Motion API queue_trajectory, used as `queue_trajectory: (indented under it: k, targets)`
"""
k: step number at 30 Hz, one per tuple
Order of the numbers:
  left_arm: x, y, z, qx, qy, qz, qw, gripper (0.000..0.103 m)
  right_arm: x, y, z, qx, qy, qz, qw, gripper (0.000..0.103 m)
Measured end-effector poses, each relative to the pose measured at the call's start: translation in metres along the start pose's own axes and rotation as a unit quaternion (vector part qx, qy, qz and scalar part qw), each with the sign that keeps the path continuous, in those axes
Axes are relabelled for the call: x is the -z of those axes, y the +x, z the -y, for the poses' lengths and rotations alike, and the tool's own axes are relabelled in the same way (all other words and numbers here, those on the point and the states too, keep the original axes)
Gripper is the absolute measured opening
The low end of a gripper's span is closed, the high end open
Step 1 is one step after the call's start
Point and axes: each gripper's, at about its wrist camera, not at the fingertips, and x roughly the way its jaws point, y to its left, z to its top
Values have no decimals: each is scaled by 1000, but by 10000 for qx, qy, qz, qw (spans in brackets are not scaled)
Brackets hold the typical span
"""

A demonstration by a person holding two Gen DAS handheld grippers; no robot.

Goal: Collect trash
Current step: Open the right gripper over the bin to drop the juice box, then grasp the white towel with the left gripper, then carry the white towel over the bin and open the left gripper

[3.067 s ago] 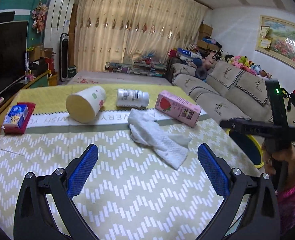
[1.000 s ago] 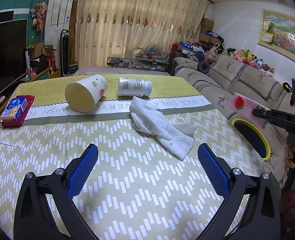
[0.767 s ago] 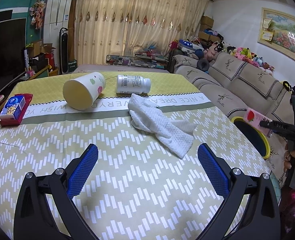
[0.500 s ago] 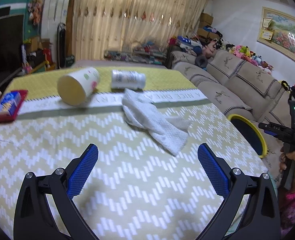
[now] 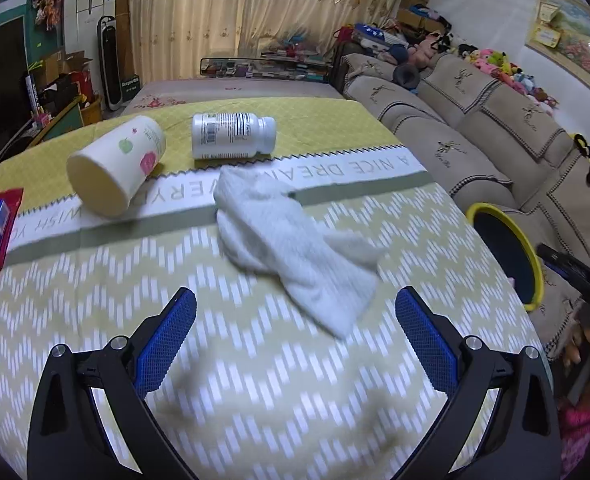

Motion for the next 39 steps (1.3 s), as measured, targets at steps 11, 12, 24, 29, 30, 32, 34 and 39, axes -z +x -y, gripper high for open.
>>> queue_trajectory:
  k: [11, 12, 24, 29, 30, 32, 34, 39]
  targets:
    - [-34, 60, -1, -254, 152, -412, 9987, 76, 3, -2, 7, -34, 31, -23, 10000, 53]
    - [-34, 63, -2, -265, 116, -461, 9985, 71, 3, -2, 8, -31, 37, -29, 10000, 53]
    - [-31, 56, -4, -314, 157, -391, 9986, 17, 4, -2, 6, -116, 30, -32, 9999, 53]
    - [-32, 33, 15, -211, 365, -232, 9988, 16, 3, -8, 9, -127, 46, 32, 9999, 53]
    - [-33, 27, 24, -153, 472, -188, 9986, 16, 3, -9, 10, -128, 54, 49, 9999, 53]
    - [-36, 19, 39, -58, 637, -151, 9978, 16, 3, -14, 12, -139, 78, 92, 9998, 53]
    - [-39, 12, 53, 37, 796, -127, 9967, 16, 5, -21, 19, -140, 124, 164, 9997, 53]
    - [-48, 3, 112, 351, 1345, -95, 9902, 16, 5, -30, 34, -94, 240, 252, 9994, 53]
